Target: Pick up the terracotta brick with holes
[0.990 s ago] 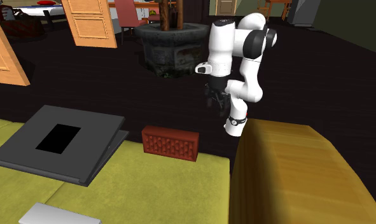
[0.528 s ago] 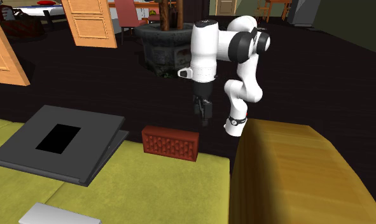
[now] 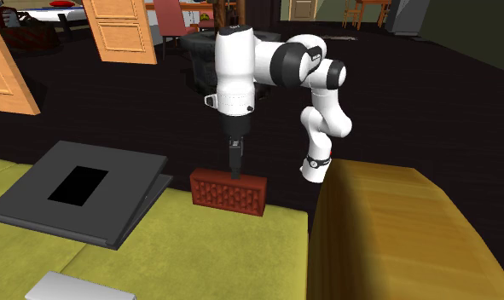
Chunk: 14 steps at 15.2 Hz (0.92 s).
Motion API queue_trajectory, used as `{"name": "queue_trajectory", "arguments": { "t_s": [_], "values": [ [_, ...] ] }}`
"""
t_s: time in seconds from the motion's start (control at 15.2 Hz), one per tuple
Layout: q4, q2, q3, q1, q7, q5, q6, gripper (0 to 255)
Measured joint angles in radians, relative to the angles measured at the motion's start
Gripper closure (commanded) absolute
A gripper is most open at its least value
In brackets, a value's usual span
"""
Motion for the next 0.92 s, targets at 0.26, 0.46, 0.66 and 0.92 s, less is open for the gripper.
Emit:
{"name": "queue_trajectory", "arguments": {
  "t_s": [0.26, 0.46, 0.66, 0.92],
  "values": [
    [0.125, 0.098, -0.014, -0.001, 0.048, -0.003, -0.023, 0],
    [0.066, 0.085, -0.015, -0.004, 0.05, -0.001, 0.024, 0],
    [-0.003, 0.065, -0.015, -0.007, 0.049, 0.001, 0.073, 0],
    [-0.022, 0.059, -0.015, -0.008, 0.048, 0.002, 0.086, 255]
  ]
}}
